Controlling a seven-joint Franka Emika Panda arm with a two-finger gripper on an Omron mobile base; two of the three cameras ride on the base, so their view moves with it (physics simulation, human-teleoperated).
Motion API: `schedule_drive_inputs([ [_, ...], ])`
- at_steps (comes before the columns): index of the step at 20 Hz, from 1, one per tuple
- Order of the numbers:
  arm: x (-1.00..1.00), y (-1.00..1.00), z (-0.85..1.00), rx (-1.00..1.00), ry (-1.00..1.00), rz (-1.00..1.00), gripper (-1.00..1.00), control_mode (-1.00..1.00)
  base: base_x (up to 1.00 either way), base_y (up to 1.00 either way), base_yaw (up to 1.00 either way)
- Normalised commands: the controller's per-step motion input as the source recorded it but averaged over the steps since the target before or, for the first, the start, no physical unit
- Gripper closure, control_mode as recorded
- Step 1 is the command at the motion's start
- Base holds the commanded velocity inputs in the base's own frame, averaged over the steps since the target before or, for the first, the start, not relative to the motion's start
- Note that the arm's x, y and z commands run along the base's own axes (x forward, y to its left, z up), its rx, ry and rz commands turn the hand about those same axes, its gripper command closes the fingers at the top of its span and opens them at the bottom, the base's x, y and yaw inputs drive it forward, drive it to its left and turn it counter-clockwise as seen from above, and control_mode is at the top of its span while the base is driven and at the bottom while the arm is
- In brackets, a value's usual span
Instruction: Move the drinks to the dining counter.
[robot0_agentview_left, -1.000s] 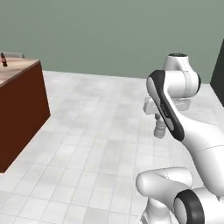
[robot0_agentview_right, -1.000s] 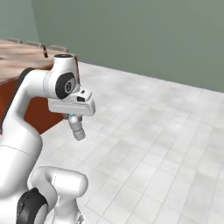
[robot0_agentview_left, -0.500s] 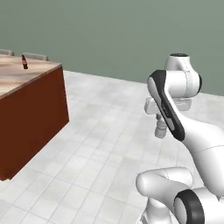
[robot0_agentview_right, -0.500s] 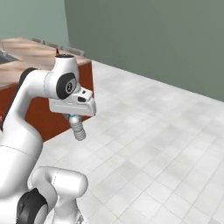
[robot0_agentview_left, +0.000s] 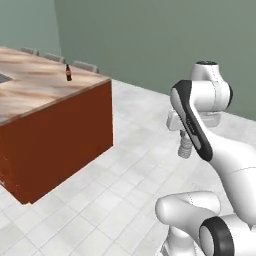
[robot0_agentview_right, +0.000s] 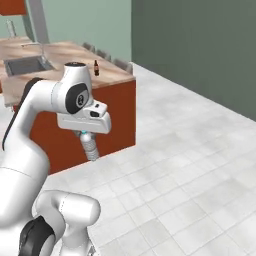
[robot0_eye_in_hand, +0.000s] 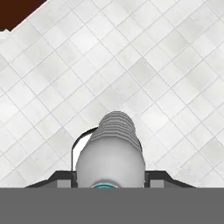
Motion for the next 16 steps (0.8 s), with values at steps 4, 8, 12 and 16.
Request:
schedule_drive_inputs([
  [4, 0.0, 0.0, 0.0, 0.0, 0.0, 0.0, 1.0, 1.0, 1.0, -0.21, 0.63],
  [8, 0.0, 0.0, 0.0, 0.0, 0.0, 0.0, 1.0, 1.0, 1.0, -0.18, 0.65],
  [12, 0.0, 0.0, 0.0, 0.0, 0.0, 0.0, 1.0, 1.0, 1.0, -0.34, 0.66],
  [16, 0.0, 0.0, 0.0, 0.0, 0.0, 0.0, 1.0, 1.0, 0.95, -0.59, 0.61],
])
